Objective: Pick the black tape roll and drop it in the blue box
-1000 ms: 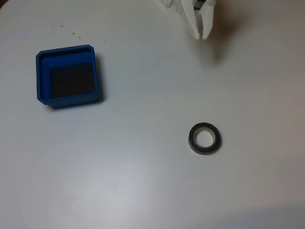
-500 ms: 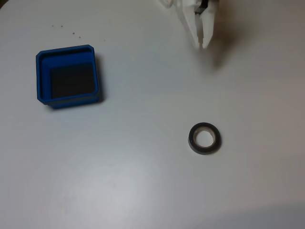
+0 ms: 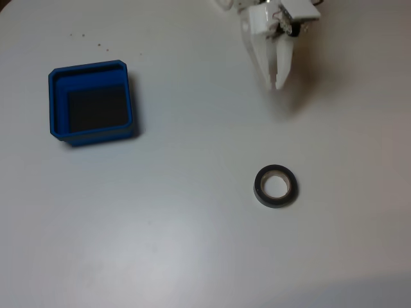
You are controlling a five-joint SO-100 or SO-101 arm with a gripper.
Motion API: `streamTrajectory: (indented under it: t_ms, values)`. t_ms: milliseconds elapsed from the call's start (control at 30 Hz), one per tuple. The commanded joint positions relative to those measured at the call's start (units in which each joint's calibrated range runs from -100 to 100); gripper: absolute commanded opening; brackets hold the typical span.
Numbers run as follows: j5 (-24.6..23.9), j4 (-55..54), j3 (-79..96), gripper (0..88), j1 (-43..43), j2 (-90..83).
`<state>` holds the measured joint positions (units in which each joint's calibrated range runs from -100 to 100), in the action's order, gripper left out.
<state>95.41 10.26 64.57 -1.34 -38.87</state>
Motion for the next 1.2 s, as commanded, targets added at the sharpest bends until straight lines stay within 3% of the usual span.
streamTrajectory:
  t_ms: [0,200,600,733,933,1167]
  values:
    - [0.65,-1.27,-8.15,0.9,-0.76,4.33]
    - [0.65,6.49,-20.01,1.0,-0.96,14.62]
    - [-0.23,48.07,-66.55,1.0,-3.7,38.95]
    - [-0.67,50.79,-76.07,0.9,-3.6,46.64]
    - [-5.92,50.71,-86.14,0.9,-2.91,54.84]
    - [-6.45,50.71,-94.31,0.9,-2.82,64.12]
